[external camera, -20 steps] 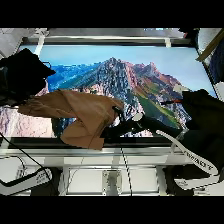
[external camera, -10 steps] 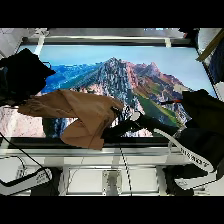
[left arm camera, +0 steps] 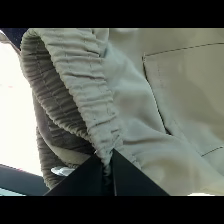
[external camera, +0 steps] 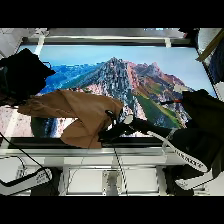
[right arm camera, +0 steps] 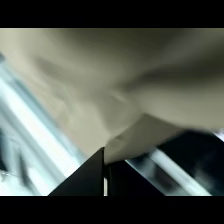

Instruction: Fold the clothes and pants, and hang the long-sleeved shirts on hangers.

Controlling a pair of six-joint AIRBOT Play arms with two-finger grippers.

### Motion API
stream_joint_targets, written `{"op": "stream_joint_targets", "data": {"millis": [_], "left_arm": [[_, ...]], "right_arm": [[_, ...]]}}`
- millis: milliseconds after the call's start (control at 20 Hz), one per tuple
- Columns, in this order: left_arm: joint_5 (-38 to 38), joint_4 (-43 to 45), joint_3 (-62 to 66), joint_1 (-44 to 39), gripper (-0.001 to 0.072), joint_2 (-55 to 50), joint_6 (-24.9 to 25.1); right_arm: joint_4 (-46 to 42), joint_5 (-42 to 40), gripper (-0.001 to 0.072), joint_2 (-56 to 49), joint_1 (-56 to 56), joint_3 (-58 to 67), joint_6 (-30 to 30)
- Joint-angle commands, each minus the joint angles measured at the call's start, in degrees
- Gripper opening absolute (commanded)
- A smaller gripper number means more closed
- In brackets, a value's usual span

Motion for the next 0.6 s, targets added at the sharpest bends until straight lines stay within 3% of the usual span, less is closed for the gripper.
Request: {"op": "stream_joint_targets", "data": {"millis": [0, 150, 350, 550], "left_arm": [[-0.13, 0.50, -0.02, 0.13, 0.0019, 0.02, 0.20], [-2.51, 5.18, -0.02, 0.22, 0.0019, 1.05, 0.37], [-4.50, 8.79, -0.02, 3.19, 0.0019, 6.21, 0.37], [-5.42, 8.72, -0.02, 6.69, 0.0019, 11.63, 0.37]], "right_arm": [[-0.68, 3.17, 0.0015, 1.16, -1.86, 5.09, -0.07], [-11.10, 14.14, 0.0015, 6.97, -8.28, 10.49, 2.23], [-32.46, 26.88, 0.0015, 21.92, -20.37, 15.30, 11.56], [-42.51, 30.49, 0.0015, 33.86, -33.42, 18.71, 13.55]]}}
